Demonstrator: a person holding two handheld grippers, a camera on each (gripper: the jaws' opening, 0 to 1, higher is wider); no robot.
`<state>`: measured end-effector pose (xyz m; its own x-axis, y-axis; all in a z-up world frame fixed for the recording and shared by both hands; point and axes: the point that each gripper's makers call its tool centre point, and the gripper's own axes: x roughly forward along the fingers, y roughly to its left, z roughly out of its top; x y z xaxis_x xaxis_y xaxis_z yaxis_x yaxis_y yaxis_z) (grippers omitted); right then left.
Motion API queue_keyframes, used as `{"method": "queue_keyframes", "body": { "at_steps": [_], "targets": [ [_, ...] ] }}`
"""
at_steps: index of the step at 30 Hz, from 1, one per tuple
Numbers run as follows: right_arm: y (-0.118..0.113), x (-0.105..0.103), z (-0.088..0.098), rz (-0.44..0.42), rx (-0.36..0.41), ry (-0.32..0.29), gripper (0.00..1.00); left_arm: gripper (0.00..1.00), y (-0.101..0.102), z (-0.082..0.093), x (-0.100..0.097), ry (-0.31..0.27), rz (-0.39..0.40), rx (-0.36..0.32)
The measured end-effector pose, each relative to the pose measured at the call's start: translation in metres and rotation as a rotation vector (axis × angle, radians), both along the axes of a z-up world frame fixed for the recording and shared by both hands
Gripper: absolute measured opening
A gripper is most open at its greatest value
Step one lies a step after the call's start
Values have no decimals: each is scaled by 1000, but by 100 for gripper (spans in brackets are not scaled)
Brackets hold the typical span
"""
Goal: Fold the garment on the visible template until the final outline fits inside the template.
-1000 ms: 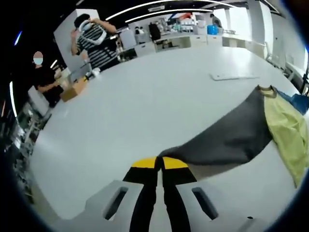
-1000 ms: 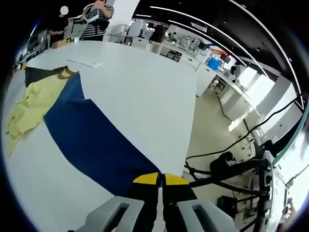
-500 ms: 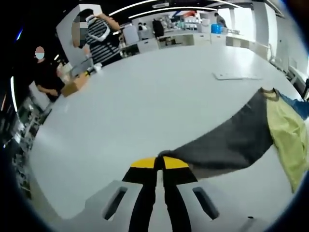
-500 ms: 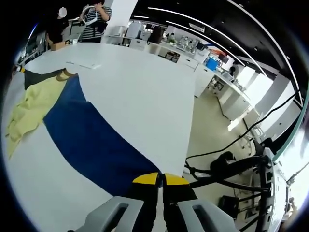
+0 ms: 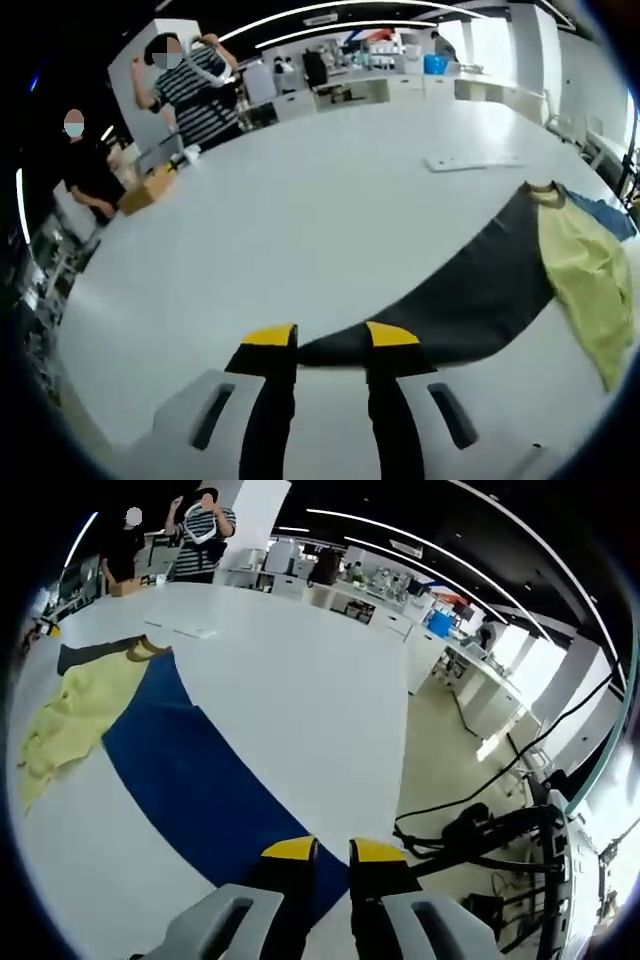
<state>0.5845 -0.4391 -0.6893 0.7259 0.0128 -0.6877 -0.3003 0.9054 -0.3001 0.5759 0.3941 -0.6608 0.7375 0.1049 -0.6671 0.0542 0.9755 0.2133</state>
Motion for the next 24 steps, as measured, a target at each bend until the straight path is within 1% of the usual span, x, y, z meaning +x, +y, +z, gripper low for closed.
{"method": "queue_keyframes", "body": {
  "at_steps": [1, 2, 3, 5, 10, 13, 14, 16, 18, 23, 24],
  "targets": [
    [1, -1, 1, 2, 3, -2, 12, 25, -1, 0, -1, 6, -7, 12],
    [2, -1, 1, 5, 7, -4, 13, 26, -2, 1, -1, 6, -12, 11],
    [4, -2, 2, 10, 17, -7, 13, 26, -2, 1, 0, 4, -19, 4],
    [6, -3, 4, 16, 23, -10, 14, 29, -9, 0, 2, -8, -59, -37],
    [11, -8, 7, 35, 50, -11, 15, 31, -15, 2, -2, -13, -73, -38],
    [16, -11, 12, 51, 69, -18, 19, 32, -17, 5, -4, -22, -79, -47],
    [18, -12, 13, 55, 73, -19, 21, 33, -21, 7, -5, -33, -89, -65],
    [22, -15, 14, 67, 85, -17, 22, 35, -24, 7, -8, -40, -92, -83],
    [29, -18, 17, 90, 93, -16, 23, 35, -28, 8, -12, -44, -98, -90],
    [41, -25, 18, 115, 110, -6, 25, 35, -39, 8, -18, -46, -124, -97],
    [47, -27, 17, 136, 113, -2, 25, 35, -42, 7, -20, -40, -134, -92]
  ]
}}
